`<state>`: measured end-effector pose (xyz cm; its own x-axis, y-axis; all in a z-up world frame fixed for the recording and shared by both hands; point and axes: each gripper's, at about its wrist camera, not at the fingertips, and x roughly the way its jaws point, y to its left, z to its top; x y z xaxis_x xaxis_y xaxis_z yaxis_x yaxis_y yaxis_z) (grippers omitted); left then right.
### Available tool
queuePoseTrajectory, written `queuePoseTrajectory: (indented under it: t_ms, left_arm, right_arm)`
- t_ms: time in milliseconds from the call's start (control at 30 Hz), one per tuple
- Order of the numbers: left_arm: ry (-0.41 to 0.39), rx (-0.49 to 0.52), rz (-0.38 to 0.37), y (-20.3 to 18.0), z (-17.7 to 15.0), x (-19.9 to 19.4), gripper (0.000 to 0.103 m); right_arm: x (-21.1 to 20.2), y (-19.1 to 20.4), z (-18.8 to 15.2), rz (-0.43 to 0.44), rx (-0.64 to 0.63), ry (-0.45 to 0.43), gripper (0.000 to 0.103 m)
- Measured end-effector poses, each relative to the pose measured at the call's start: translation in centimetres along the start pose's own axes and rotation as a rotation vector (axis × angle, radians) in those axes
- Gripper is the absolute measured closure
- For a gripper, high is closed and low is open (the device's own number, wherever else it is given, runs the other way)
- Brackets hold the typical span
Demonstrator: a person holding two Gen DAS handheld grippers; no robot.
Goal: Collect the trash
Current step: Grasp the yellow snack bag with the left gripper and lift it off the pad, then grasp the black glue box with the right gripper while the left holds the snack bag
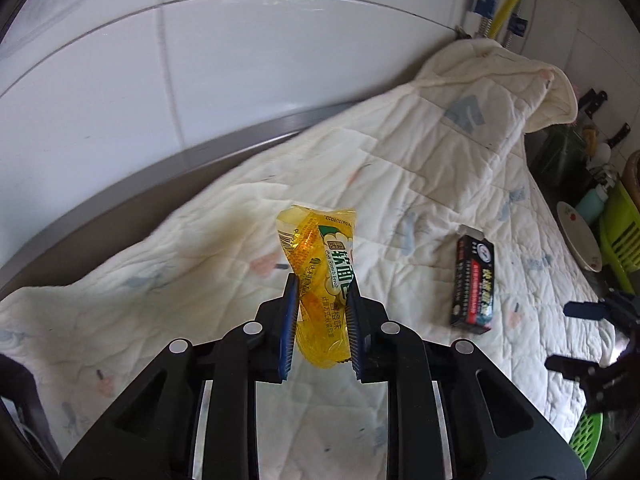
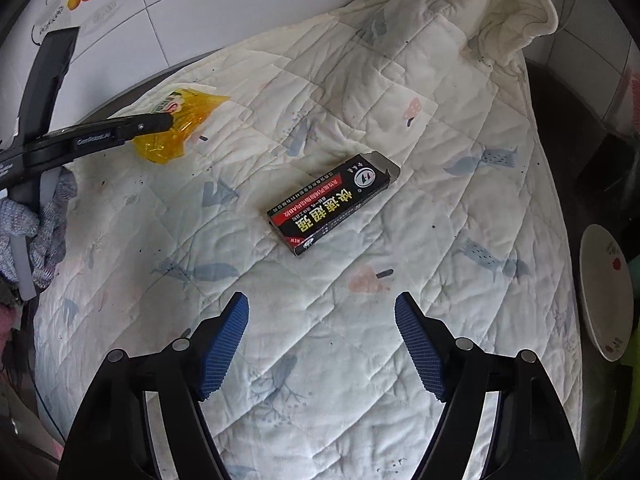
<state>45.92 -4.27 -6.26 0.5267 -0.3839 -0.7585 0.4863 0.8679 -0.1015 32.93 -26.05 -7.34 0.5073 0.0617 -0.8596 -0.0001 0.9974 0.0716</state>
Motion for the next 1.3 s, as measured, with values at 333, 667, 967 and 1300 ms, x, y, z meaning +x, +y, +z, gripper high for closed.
queuePoseTrajectory:
  t_ms: [333, 667, 967, 1300]
  left_arm:
    - [-0.012, -0.043, 0.049, 3.7, -0.9, -1.7, 0.082]
    - [-0.006, -0.044, 0.045, 4.3, -1.8, -1.8, 0.082]
    - [-0.006, -0.047, 0.049, 4.5, -2.1, -2.2, 0.082]
    - [-0.009, -0.048, 0.058, 3.7, -3.2, -3.6, 0.082]
  right_arm:
    - [3.7, 1.1, 4.7, 0.014, 0.063, 0.023, 0.03]
    - [8.2, -0.8, 8.1, -0.052, 0.265, 0.067, 0.03]
    - [11.4, -2.1, 7.9, -0.072, 0.354, 0.139, 0.044]
    - [8.3, -2.0, 4.8, -0.061, 0.28, 0.129, 0.06]
